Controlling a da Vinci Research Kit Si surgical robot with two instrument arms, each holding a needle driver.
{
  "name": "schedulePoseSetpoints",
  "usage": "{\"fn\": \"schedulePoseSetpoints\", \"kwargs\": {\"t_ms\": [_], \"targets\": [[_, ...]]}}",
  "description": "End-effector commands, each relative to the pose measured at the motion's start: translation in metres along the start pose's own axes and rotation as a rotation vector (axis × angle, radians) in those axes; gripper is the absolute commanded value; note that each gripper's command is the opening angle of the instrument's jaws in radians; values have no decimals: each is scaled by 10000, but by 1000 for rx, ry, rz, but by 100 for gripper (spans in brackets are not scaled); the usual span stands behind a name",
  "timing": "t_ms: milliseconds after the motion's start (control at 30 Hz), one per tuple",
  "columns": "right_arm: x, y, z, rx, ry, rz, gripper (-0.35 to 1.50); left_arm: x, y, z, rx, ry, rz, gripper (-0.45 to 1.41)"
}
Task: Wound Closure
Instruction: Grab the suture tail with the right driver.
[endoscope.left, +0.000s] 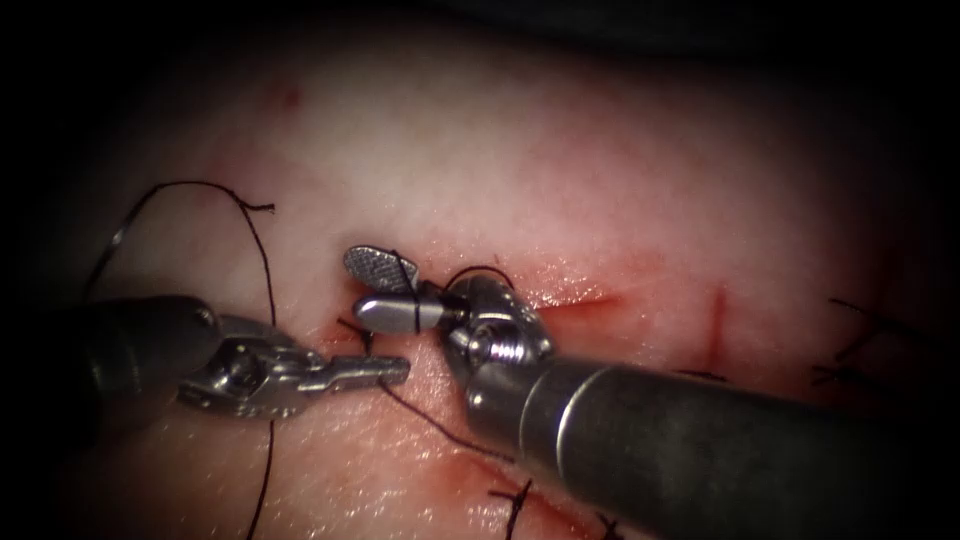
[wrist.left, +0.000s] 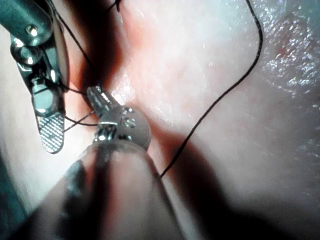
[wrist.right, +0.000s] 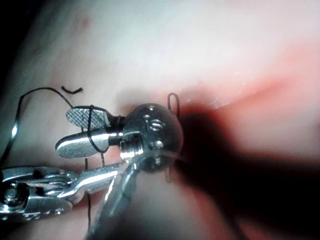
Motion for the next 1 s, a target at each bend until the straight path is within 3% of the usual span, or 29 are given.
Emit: {"fn": "schedulePoseSetpoints", "kwargs": {"t_ms": [33,300,433,700,1000], "targets": [[-15,-1,2,-41,-27,-69,135,1,-5,12,5,3,-7,-45],[-12,-29,-4,-125,-62,-247,138,5,-8,15,5,-1,-3,-45],[-7,-35,-18,-159,-57,-316,120,9,-9,15,3,-1,-3,-45],[10,-11,-40,-290,-17,-371,121,12,-12,26,-1,5,6,-45],[4,22,-62,-377,5,-340,118,0,-12,43,-19,18,12,-45]]}}
